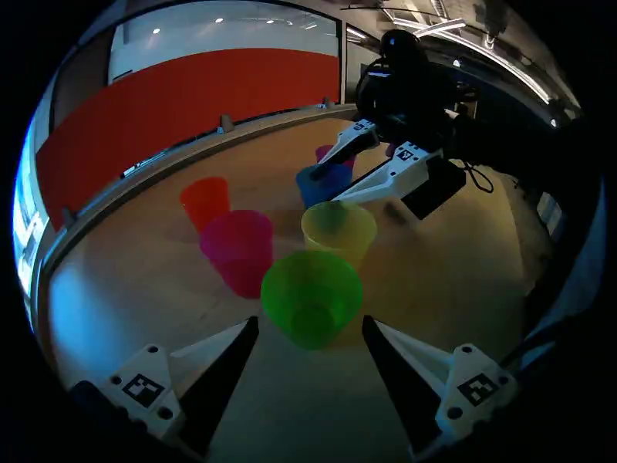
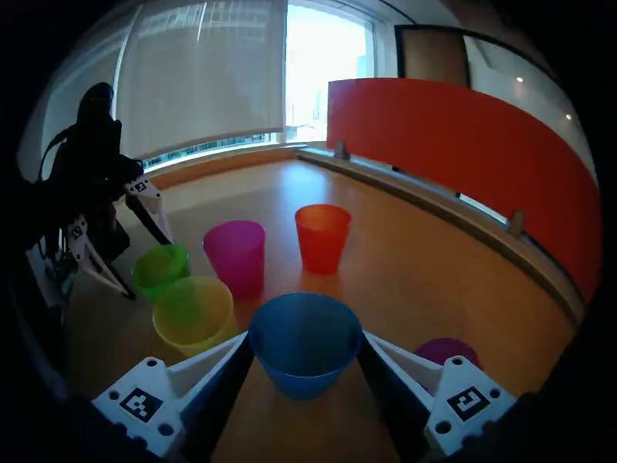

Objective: Pour water

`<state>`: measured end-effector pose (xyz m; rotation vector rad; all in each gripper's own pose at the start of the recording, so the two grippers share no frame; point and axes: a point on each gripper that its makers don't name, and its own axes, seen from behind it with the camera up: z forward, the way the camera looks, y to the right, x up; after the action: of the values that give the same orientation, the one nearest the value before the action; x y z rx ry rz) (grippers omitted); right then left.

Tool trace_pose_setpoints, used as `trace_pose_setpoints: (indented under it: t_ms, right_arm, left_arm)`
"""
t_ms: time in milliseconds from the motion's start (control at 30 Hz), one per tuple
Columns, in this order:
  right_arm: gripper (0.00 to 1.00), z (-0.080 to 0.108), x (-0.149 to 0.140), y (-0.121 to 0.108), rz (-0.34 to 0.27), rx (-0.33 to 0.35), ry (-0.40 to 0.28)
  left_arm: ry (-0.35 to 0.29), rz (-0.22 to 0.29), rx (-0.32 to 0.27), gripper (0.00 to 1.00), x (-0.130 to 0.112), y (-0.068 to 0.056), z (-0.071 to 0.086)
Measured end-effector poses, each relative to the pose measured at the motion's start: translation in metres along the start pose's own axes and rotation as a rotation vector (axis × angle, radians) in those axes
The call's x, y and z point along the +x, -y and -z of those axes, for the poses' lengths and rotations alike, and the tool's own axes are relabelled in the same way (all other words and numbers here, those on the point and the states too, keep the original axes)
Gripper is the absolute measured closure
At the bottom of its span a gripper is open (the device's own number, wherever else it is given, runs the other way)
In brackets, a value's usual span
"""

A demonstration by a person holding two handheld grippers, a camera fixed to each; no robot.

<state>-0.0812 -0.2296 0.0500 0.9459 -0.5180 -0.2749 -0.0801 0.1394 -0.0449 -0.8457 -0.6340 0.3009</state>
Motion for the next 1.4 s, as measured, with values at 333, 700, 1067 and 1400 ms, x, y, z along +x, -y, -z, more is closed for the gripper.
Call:
trace_pose_setpoints:
  t_ms: [333,700,1067,1400]
  right_arm:
    - [0.03,0.003,-0.01,0.001,0.01,-0.012,0.019]
    - [0.0,0.015,-0.014,0.005,0.017,-0.024,0.024]
    - [0.0,0.038,-0.019,0.013,0.011,-0.043,0.021]
    - [0.0,0.061,-0.02,0.021,-0.002,-0.069,-0.001]
  left_arm:
    - [-0.006,-0.004,0.004,0.0,0.0,-0.003,0.004]
    - [-0.018,-0.003,0.015,0.0,0.004,-0.005,0.011]
    - [-0.053,0.008,0.049,0.0,0.011,-0.004,0.023]
    - [-0.1,0.023,0.086,0.0,0.018,-0.003,0.035]
